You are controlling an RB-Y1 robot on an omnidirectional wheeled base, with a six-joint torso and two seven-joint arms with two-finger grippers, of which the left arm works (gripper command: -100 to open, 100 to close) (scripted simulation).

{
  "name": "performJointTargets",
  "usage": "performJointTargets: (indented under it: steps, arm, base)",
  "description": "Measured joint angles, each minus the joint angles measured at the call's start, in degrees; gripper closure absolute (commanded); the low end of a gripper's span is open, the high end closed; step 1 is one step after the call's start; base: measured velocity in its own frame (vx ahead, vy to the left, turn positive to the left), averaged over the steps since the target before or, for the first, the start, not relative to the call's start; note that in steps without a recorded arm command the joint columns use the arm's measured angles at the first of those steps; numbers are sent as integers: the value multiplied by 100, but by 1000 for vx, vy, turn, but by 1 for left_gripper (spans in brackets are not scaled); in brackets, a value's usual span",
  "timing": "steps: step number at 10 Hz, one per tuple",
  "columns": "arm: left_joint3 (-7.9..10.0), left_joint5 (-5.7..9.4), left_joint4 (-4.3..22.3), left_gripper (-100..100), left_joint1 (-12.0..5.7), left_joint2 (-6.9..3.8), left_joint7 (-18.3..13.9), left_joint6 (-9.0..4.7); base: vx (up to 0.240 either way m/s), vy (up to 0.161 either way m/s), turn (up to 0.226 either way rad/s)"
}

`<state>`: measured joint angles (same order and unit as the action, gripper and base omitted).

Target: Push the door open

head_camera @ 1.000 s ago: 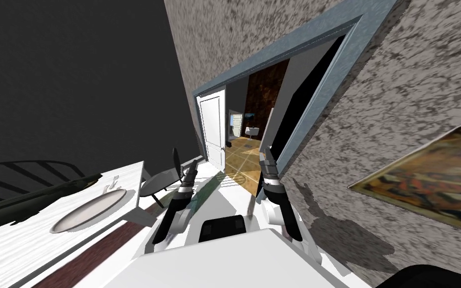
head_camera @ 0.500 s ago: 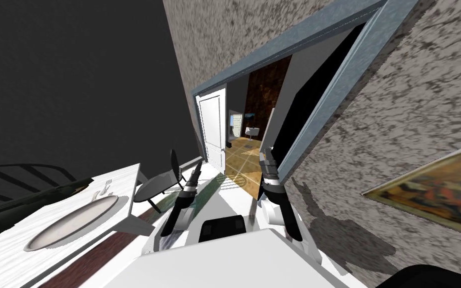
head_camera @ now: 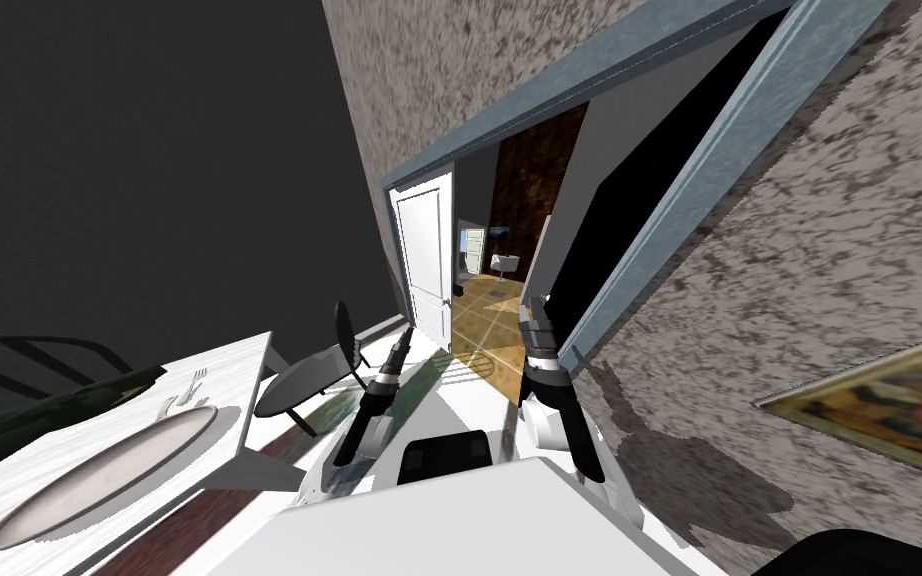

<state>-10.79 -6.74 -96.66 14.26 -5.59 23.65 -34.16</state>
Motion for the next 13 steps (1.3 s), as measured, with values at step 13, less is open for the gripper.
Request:
performJointTargets:
  steps: [13]
  arm:
    - [-330,-331,1934,-100,-803,-185,1237,-644]
  base:
    - [99,28,-9]
